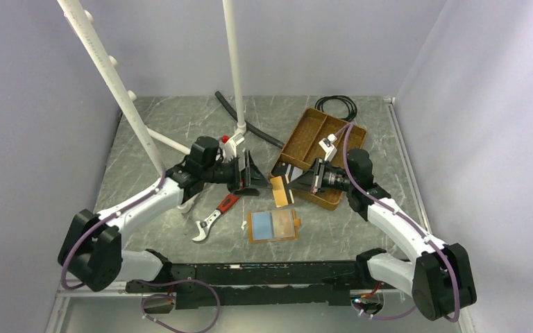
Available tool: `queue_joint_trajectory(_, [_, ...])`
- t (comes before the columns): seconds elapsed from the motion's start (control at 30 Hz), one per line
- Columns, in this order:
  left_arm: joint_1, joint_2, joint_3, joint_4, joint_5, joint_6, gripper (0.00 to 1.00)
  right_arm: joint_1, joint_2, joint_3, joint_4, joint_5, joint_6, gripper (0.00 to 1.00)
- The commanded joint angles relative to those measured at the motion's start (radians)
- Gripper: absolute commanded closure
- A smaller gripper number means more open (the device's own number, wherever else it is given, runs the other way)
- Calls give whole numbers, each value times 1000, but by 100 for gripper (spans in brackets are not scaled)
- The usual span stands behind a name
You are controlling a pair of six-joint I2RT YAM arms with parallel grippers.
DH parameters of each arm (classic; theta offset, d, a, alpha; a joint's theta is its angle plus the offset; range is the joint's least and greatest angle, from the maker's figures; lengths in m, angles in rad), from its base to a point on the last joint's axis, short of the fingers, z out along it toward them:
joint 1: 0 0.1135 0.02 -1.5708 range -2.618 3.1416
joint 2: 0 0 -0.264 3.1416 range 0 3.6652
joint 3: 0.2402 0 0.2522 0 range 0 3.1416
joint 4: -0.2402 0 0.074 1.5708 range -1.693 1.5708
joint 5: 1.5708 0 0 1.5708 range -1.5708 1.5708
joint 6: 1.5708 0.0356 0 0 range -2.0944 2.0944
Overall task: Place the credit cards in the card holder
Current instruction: Pick up the credit card from the storage box, then insert the credit card into the card holder.
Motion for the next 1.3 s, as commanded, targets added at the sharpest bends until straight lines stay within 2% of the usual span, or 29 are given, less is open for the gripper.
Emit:
queue_joint_trajectory(0.0, [3, -116, -114, 184, -86, -134, 4, 15, -21, -32, 237, -17, 167, 100])
queue_joint_trajectory(0.1, [0, -108, -211, 420, -45, -263, 5, 29, -12, -47, 326, -8, 232, 100])
queue_joint_trajectory(0.17, [-2, -86, -247, 590, -15, -314, 9, 54, -1, -50, 370, 3, 263, 100])
queue_joint_trajectory(0.23, [-12, -77, -256, 659, -13, -318, 14, 76, 4, -61, 415, 16, 295, 100])
queue_joint_trajectory(0.3, [-30, -81, -248, 662, -21, -288, 20, 91, 11, -66, 434, 28, 310, 100])
queue_joint_trajectory(0.57, [-44, -129, -249, 459, -93, -191, 87, 103, -1, -99, 430, 62, 314, 100])
queue_joint_trajectory(0.6, [-44, -133, -252, 445, -90, -182, 92, 103, -3, -99, 392, 61, 286, 100])
queue_joint_trajectory(0.63, [-44, -143, -247, 400, -89, -149, 96, 99, -11, -78, 268, 79, 205, 99])
queue_joint_trajectory(0.67, [-42, -157, -228, 285, -103, -94, 100, 95, -18, -22, 39, 168, 56, 77])
queue_joint_trajectory(0.7, [-40, -164, -189, 134, -133, -24, 100, 105, -15, 64, -202, 301, -85, 61])
queue_joint_trajectory(0.73, [-39, -155, -150, -43, -151, 58, 100, 115, 9, 105, -332, 379, -183, 53])
queue_joint_trajectory(0.8, [-34, -99, -117, -198, -95, 140, 100, 119, 71, 122, -410, 348, -271, 48])
queue_joint_trajectory(0.83, [-27, -61, -116, -221, -32, 156, 100, 124, 103, 115, -412, 308, -284, 51])
queue_joint_trajectory(0.9, [-22, 2, -119, -258, 23, 180, 100, 142, 154, 101, -401, 258, -301, 74])
queue_joint_trajectory(0.93, [-20, 16, -122, -260, 21, 190, 100, 153, 170, 89, -383, 259, -304, 82])
queue_joint_trajectory(1.07, [-1, 62, -170, -92, 93, 110, 100, 194, 240, 59, -304, 291, -300, 100])
queue_joint_trajectory(1.17, [-6, 130, -184, 34, 129, 41, 100, 207, 273, 49, -278, 353, -304, 100])
queue_joint_trajectory(1.27, [-9, 177, -177, 44, 118, 53, 100, 211, 307, 44, -275, 399, -313, 100])
